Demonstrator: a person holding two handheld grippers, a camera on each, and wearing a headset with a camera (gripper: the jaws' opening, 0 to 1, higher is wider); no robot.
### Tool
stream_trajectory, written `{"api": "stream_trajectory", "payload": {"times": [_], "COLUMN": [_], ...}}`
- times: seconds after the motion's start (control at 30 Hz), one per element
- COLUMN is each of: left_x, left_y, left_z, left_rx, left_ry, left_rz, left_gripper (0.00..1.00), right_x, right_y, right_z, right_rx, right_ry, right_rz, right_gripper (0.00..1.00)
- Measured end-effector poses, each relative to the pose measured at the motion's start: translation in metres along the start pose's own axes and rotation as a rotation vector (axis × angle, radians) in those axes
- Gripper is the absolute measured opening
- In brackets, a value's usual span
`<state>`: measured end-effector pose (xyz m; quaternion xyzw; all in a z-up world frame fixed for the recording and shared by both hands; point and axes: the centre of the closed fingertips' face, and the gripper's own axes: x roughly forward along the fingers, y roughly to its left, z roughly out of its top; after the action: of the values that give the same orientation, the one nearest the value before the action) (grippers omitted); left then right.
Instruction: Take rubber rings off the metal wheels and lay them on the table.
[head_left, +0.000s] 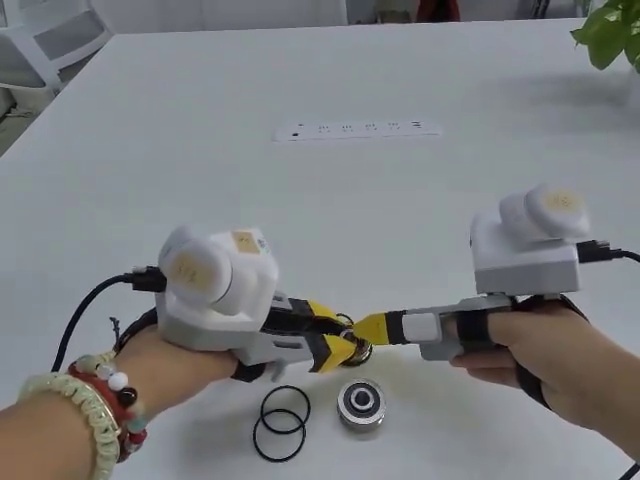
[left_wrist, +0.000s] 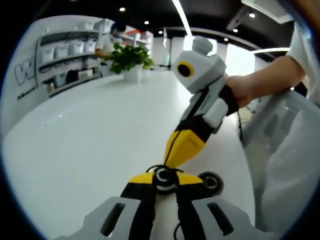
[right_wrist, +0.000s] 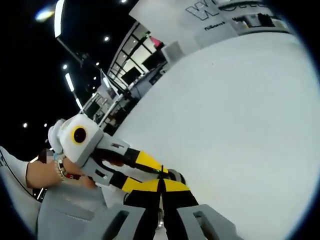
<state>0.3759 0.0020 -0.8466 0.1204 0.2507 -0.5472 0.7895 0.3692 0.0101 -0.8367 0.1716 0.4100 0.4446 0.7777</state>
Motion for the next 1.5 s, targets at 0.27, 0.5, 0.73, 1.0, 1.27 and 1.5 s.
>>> {"api": "stream_trajectory", "payload": {"times": [0.27, 0.5, 0.73, 1.0, 1.27, 1.5], "left_x": [-0.014, -0.032, -0.056, -0.083, -0.114, -0.141], "left_y": [-0.002, -0.009, -0.012, -0.01, -0.011, -0.008], "left_z": [0.016, 0.042, 0.061, 0.071, 0.081, 0.077], "left_rx": [0.012, -0.007, 0.031, 0.088, 0.118, 0.124], "left_ry": [-0.044, -0.146, -0.177, -0.173, -0.191, -0.199], "left_rz": [-0.019, -0.054, -0.049, 0.005, 0.049, 0.116], "left_gripper": [0.22, 0.29, 0.42, 0.53, 0.61, 0.64], "right_x": [-0.002, -0.005, -0.006, -0.01, -0.016, -0.023], "right_y": [-0.007, -0.008, -0.005, 0.0, 0.005, 0.013], "right_z": [0.001, 0.005, 0.007, 0.012, 0.019, 0.027], "right_rx": [0.003, 0.01, 0.003, -0.009, -0.01, -0.018], "right_ry": [-0.006, -0.024, -0.026, -0.04, -0.067, -0.096], "right_rz": [-0.022, -0.028, -0.029, -0.028, -0.02, -0.012], "right_gripper": [0.0, 0.0, 0.0, 0.0, 0.0, 0.0]}}
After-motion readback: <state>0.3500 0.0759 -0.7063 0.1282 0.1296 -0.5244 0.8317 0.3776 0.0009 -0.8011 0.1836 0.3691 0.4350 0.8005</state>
